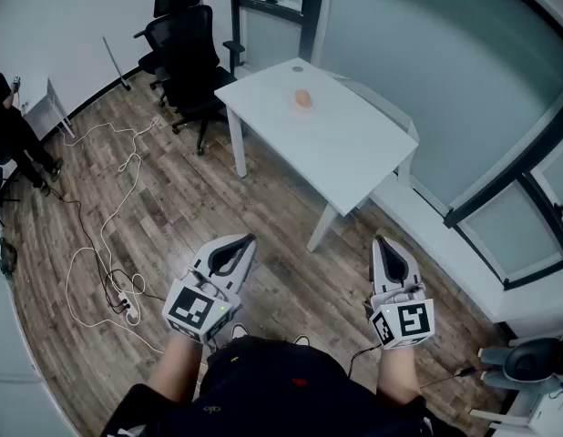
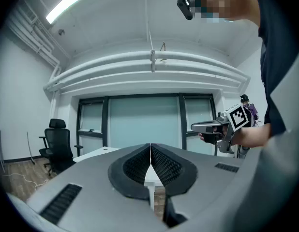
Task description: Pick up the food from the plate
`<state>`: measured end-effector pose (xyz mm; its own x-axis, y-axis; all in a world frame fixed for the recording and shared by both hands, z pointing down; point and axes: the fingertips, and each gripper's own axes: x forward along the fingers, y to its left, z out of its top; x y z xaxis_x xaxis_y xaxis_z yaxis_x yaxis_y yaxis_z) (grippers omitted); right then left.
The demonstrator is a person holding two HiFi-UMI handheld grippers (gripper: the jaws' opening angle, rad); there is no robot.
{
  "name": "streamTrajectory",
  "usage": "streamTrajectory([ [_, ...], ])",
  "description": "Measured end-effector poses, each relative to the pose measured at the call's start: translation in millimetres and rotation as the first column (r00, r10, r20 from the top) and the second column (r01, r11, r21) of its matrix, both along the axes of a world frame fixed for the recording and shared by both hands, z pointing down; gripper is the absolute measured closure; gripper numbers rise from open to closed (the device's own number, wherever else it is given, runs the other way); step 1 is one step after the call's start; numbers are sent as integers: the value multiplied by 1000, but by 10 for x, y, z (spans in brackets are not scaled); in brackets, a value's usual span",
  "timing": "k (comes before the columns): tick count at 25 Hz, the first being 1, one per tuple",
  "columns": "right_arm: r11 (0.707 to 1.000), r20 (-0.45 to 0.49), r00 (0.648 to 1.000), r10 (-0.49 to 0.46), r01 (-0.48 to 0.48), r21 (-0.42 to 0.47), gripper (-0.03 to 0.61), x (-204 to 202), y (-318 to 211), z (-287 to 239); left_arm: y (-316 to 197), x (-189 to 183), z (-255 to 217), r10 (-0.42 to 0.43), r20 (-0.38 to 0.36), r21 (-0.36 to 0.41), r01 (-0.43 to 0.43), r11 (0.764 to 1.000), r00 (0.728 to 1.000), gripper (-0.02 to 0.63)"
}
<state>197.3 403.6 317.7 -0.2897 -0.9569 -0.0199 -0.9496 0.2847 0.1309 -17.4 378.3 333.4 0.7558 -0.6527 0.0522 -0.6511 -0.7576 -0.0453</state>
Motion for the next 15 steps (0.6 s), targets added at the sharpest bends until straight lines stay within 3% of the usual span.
streamTrajectory([
  [15, 1000, -27, 1000, -7, 6, -13, 554, -226, -180, -7, -132, -172, 47, 5, -24, -21, -6, 1000, 1000, 591],
])
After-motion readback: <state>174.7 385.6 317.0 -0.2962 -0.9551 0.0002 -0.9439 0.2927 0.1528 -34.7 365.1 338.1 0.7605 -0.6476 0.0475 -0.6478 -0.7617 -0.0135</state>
